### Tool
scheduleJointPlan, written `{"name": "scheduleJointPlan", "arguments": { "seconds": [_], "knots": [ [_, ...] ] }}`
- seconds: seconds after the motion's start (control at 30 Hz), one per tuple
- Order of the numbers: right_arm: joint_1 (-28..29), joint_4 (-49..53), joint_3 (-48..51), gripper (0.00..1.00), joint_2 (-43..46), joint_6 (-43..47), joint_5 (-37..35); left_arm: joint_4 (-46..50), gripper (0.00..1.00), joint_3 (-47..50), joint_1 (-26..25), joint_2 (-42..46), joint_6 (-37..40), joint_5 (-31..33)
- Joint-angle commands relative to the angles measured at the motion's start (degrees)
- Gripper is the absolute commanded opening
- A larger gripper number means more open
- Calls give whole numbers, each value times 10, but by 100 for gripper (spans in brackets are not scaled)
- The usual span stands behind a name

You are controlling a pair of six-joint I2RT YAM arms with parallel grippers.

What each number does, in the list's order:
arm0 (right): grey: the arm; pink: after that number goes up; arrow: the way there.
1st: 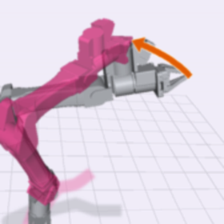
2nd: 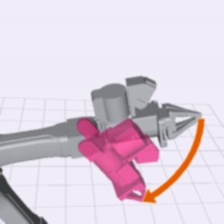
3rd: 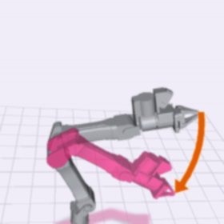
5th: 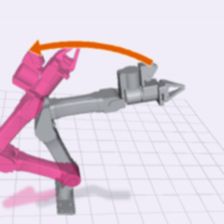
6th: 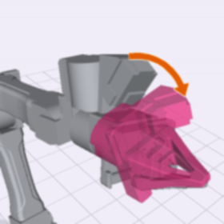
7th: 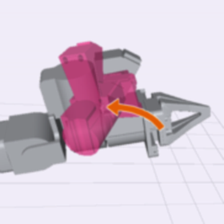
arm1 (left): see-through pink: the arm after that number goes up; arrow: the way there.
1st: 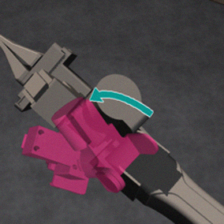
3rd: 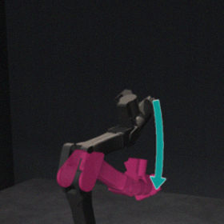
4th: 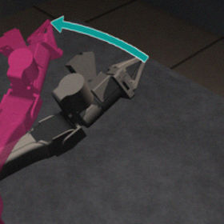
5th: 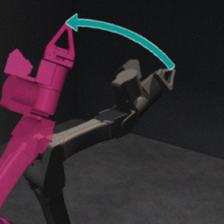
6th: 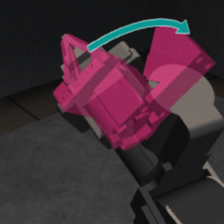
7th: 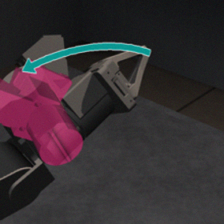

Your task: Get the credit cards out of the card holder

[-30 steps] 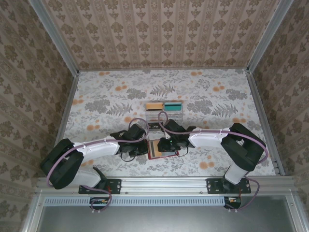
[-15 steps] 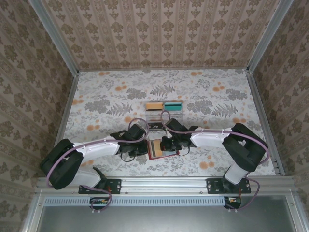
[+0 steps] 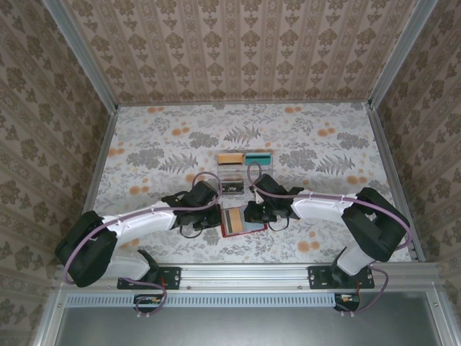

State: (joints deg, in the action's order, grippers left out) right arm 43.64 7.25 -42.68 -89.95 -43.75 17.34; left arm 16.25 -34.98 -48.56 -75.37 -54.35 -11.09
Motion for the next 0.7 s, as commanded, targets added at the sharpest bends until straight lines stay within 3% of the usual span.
{"name": "scheduleJointPlan", "arguments": {
  "seconds": [0.0, 0.67],
  "knots": [
    [2, -18, 4, 18, -5, -4, 17, -12, 0, -30, -7, -16, 20, -16],
    [17, -58, -21, 20, -66, -18, 48, -5, 0, -12, -15, -81, 2, -25]
  ]
}}
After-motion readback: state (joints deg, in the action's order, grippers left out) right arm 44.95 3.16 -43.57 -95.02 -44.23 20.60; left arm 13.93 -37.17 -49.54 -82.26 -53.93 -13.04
